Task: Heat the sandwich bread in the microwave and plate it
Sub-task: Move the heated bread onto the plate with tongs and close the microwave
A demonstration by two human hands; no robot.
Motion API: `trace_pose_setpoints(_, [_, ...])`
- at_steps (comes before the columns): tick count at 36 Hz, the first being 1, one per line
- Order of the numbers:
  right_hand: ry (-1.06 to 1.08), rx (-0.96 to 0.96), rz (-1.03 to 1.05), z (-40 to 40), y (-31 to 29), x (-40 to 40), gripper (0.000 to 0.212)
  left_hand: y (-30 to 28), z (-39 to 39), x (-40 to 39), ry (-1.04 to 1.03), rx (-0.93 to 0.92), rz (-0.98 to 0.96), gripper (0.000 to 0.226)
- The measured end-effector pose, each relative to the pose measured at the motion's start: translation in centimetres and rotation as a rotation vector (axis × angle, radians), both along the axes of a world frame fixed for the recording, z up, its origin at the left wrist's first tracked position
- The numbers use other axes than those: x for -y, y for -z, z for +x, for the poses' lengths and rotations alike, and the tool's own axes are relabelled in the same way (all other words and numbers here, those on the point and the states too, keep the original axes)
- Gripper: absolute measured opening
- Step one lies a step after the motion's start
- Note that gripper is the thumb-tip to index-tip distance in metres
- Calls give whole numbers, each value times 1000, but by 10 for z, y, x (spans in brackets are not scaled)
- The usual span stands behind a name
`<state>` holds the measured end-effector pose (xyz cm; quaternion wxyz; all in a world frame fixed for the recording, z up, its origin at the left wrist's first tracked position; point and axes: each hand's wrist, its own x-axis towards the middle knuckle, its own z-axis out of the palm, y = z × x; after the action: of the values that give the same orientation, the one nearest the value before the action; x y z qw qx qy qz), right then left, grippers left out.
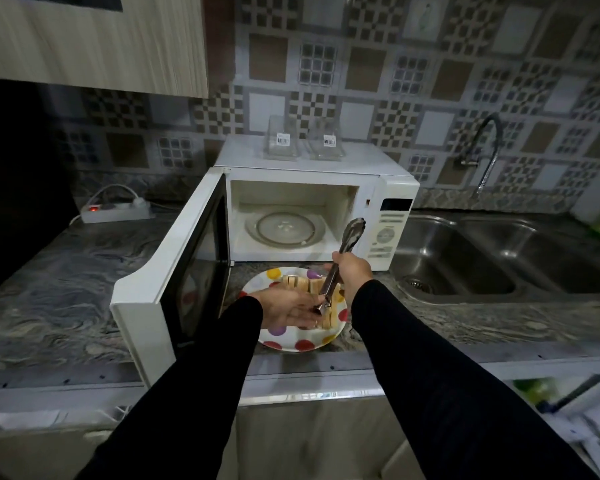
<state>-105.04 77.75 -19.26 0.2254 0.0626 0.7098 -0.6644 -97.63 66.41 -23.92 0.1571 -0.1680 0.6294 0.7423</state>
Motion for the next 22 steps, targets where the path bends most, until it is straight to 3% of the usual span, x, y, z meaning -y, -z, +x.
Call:
trace_pose_setpoints(9, [-93, 18, 19, 6, 7, 12, 17, -8, -9, -3, -173, -182, 71, 11])
trace_pose_setpoints(16, [-185, 52, 9, 7, 6, 9, 12, -11, -23, -5, -319, -205, 43, 18])
trace_pose_setpoints(22, [-279, 77, 13, 2, 16, 6, 30, -7, -27, -12, -435, -238, 97, 19])
